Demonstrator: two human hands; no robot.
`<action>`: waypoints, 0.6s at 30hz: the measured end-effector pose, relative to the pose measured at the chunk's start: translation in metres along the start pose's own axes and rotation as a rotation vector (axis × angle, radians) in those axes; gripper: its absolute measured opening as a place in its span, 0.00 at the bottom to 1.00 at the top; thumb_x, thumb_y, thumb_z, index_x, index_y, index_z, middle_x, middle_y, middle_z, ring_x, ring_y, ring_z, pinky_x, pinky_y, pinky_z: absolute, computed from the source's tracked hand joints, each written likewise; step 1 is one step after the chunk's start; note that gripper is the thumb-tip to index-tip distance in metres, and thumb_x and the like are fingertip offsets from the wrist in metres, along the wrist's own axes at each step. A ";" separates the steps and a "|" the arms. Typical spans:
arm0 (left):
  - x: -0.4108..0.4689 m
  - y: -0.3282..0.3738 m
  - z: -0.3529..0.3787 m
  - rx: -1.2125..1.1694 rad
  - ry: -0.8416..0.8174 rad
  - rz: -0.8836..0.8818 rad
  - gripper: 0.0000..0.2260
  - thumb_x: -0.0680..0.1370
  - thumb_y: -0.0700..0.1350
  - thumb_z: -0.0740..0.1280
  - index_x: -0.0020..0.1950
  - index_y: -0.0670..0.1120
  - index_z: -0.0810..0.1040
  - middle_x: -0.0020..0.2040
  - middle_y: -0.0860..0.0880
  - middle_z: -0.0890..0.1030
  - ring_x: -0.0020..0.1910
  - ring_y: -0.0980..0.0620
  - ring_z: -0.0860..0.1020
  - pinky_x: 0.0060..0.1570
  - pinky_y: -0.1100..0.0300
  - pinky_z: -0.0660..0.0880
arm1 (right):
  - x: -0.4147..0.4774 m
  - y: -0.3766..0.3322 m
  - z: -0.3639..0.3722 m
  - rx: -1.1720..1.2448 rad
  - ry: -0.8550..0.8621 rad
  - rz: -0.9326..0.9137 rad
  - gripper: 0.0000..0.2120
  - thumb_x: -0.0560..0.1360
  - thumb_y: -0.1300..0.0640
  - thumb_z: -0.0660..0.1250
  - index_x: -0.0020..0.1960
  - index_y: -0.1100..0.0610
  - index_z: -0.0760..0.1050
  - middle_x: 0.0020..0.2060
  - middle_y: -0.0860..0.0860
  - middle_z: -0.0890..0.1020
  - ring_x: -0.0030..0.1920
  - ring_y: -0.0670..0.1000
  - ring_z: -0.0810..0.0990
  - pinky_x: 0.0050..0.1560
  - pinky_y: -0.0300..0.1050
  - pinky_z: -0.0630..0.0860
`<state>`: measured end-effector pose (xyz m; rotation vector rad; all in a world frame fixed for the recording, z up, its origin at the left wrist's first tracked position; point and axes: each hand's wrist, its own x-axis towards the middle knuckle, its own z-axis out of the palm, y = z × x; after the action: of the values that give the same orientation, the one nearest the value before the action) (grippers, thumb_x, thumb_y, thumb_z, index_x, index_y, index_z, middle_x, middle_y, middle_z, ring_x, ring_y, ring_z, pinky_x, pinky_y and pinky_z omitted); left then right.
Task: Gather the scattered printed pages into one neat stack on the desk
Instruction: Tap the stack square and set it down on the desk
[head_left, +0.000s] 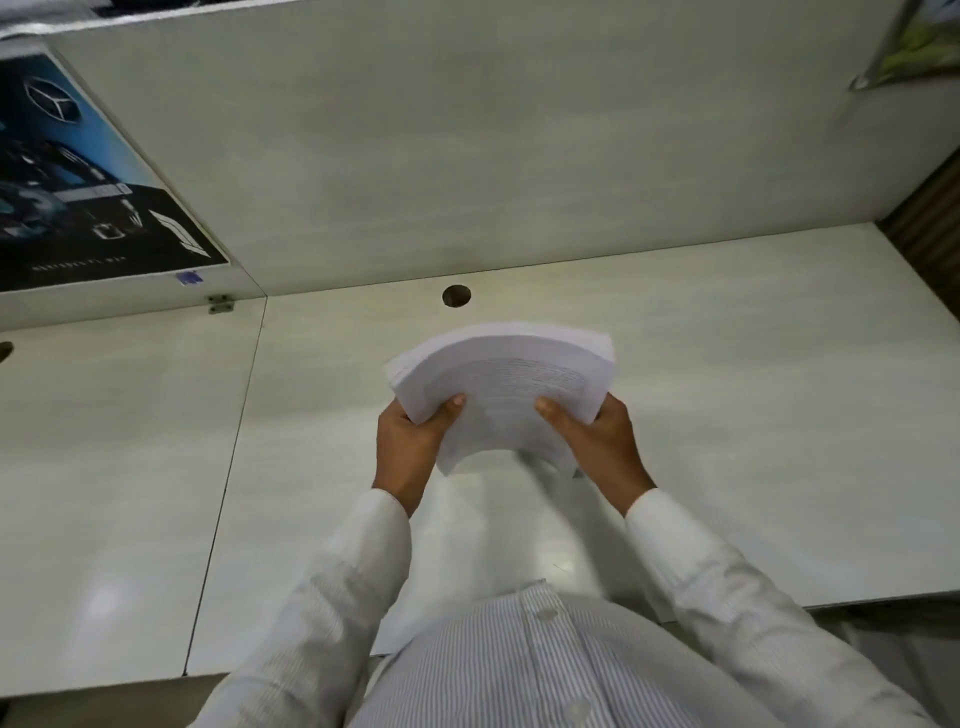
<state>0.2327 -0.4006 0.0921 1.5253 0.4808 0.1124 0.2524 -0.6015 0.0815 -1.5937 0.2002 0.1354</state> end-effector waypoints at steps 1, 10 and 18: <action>0.001 0.000 0.002 -0.014 0.010 -0.010 0.10 0.74 0.43 0.75 0.53 0.52 0.81 0.48 0.57 0.85 0.47 0.58 0.83 0.41 0.69 0.77 | 0.001 0.000 0.003 0.001 0.004 0.002 0.08 0.72 0.55 0.76 0.49 0.47 0.80 0.41 0.38 0.85 0.43 0.36 0.83 0.41 0.30 0.77; -0.002 0.002 -0.006 -0.016 -0.023 0.019 0.08 0.74 0.42 0.75 0.49 0.52 0.82 0.44 0.57 0.86 0.44 0.59 0.84 0.41 0.68 0.78 | -0.007 0.008 0.005 -0.035 0.036 -0.007 0.09 0.71 0.53 0.77 0.47 0.45 0.79 0.42 0.39 0.83 0.42 0.34 0.82 0.39 0.29 0.76; 0.031 0.000 -0.040 0.166 -0.215 -0.159 0.14 0.71 0.47 0.78 0.55 0.47 0.83 0.50 0.52 0.86 0.46 0.55 0.84 0.42 0.65 0.80 | -0.005 0.010 0.026 -0.347 0.015 0.067 0.12 0.75 0.41 0.70 0.52 0.48 0.79 0.45 0.42 0.82 0.46 0.43 0.81 0.47 0.39 0.77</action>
<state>0.2462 -0.3524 0.0860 1.6332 0.4455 -0.2187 0.2466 -0.5750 0.0723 -1.9342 0.2516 0.2189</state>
